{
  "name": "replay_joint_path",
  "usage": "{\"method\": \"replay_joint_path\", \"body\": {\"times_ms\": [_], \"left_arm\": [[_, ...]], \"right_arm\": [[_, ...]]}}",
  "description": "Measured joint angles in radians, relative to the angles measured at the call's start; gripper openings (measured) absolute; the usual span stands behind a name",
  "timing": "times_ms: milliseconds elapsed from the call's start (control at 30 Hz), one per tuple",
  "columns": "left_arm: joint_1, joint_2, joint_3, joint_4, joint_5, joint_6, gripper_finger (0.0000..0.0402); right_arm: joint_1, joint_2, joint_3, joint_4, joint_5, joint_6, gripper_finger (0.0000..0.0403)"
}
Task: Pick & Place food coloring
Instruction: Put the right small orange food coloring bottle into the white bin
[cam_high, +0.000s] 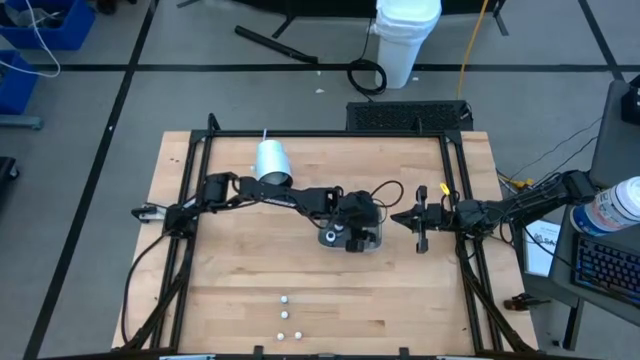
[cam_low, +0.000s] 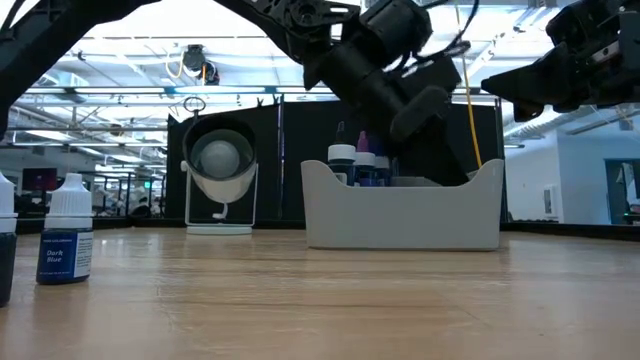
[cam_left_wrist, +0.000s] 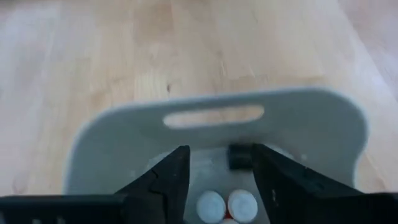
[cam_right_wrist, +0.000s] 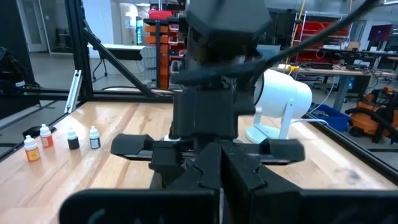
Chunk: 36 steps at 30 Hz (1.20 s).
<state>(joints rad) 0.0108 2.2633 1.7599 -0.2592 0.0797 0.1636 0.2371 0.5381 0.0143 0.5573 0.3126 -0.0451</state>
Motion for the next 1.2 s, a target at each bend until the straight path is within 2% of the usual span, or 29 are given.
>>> {"method": "replay_joint_path", "body": {"times_ms": [100,200,300,400,433,500,567,667,733,800,867,967,1033,1100,1200], "left_arm": [[-0.011,-0.040,0.002,0.020,0.016,0.028,0.0182],[-0.034,-0.121,0.054,-0.037,0.035,0.036,0.0180],[-0.067,-0.217,0.129,-0.215,0.035,0.032,0.0172],[-0.118,-0.322,0.181,-0.489,0.024,0.049,0.0152],[-0.146,-0.358,0.183,-0.590,-0.016,0.072,0.0140],[-0.201,-0.427,0.159,-0.778,-0.142,0.083,0.0109],[-0.251,-0.493,0.098,-0.943,-0.239,0.002,0.0072],[-0.301,-0.620,-0.070,-0.996,-0.253,-0.154,0.0015],[-0.345,-0.730,-0.230,-0.914,-0.222,-0.235,0.0010],[-0.395,-0.853,-0.421,-0.760,-0.186,-0.279,0.0011],[-0.431,-0.974,-0.618,-0.548,-0.161,-0.315,0.0006],[-0.473,-1.118,-0.901,-0.199,-0.205,-0.442,0.0006],[-0.506,-1.163,-1.048,-0.005,-0.264,-0.602,0.0006],[-0.535,-1.171,-1.146,0.122,-0.303,-0.710,0.0004],[-0.605,-1.147,-1.250,0.230,-0.370,-0.720,0.0006]], "right_arm": [[0.000,0.000,0.000,0.000,0.000,0.003,0.0000],[0.000,0.000,0.000,0.000,0.000,0.006,0.0000],[0.000,0.000,0.000,0.000,0.000,0.006,0.0000],[0.000,0.000,0.000,0.000,0.000,0.006,0.0000],[0.000,0.000,0.000,-0.003,0.000,0.006,0.0000],[0.000,0.000,0.000,-0.010,0.000,0.006,0.0000],[0.000,0.000,0.000,-0.016,-0.001,0.006,0.0000],[0.000,0.000,0.000,-0.016,-0.001,0.007,0.0000],[0.000,0.000,0.000,-0.011,-0.001,0.007,0.0000],[0.000,0.000,0.000,-0.006,-0.001,0.007,0.0000],[0.000,0.000,0.000,-0.007,-0.001,0.007,0.0000],[0.000,0.000,0.000,0.002,-0.001,0.007,0.0000],[0.000,0.000,0.000,0.007,-0.009,0.009,0.0000],[0.000,0.000,0.000,0.007,-0.033,0.031,0.0000],[0.001,0.000,0.000,0.010,-0.056,0.072,0.0000]]}}
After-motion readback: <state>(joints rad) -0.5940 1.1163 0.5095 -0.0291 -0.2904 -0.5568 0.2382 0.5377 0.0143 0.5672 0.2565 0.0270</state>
